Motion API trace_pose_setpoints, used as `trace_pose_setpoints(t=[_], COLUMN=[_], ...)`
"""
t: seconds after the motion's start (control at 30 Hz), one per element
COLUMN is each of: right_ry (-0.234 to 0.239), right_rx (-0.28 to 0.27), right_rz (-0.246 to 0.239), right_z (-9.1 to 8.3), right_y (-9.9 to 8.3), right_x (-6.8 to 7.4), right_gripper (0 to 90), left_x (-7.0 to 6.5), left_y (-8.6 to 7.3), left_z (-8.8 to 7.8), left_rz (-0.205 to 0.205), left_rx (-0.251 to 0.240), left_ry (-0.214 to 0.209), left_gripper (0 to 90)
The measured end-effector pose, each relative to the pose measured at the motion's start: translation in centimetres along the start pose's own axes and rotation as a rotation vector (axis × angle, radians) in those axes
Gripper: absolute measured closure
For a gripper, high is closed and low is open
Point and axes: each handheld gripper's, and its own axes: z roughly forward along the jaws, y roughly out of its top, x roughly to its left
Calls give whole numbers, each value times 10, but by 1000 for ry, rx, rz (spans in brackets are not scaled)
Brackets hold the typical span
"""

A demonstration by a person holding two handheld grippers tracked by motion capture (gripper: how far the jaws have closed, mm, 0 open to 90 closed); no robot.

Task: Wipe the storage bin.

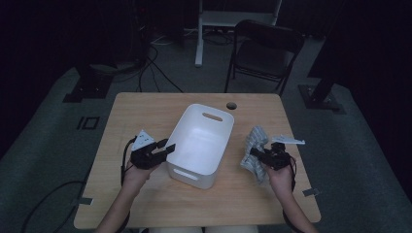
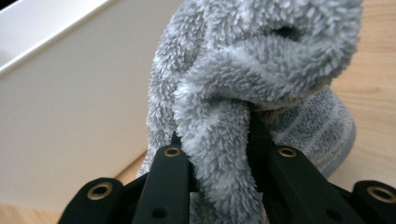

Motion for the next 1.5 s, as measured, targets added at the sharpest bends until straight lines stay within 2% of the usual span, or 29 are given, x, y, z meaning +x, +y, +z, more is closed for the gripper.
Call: trace_pose_setpoints(t=[0.13, 0.17, 0.23, 0.3, 0.73, 0.83, 0.87, 0.9, 1.03, 1.2, 1.27, 1.5], right_ry=[-7, -9, -1, -2, -11, -14, -10, -12, -7, -6, -7, -3], right_rx=[8, 8, 9, 14, -22, -20, -17, -15, -10, -8, -9, -6], right_rz=[-1, 0, 11, 11, 30, 27, 27, 24, 27, 25, 24, 30], right_z=[-6, -8, -10, -11, -20, -20, -19, -18, -17, -16, -16, -16], right_y=[-7, -9, -12, -14, -16, -16, -17, -17, -17, -18, -18, -19], right_x=[-1, -1, -3, -3, -9, -9, -8, -8, -7, -6, -7, -7], right_gripper=[765, 765, 766, 765, 765, 765, 765, 764, 764, 764, 763, 763], left_x=[-5, -5, -10, -13, -28, -28, -28, -27, -29, -33, -34, -43], left_y=[-4, -4, -6, -9, -8, -8, -7, -6, -3, -3, -4, -4], left_z=[-3, -3, -5, -6, -11, -11, -13, -14, -17, -20, -20, -18], left_rz=[-3, -3, 22, 22, 1, 2, 3, -5, 9, -3, -20, 1], left_rx=[17, 17, 11, 3, 29, 25, 9, 5, 0, 7, 5, 26], left_ry=[-25, -25, -29, -49, -58, -47, -45, -58, -61, -97, -126, -163], left_gripper=[563, 534, 519, 467, 465, 457, 454, 454, 454, 455, 455, 455])
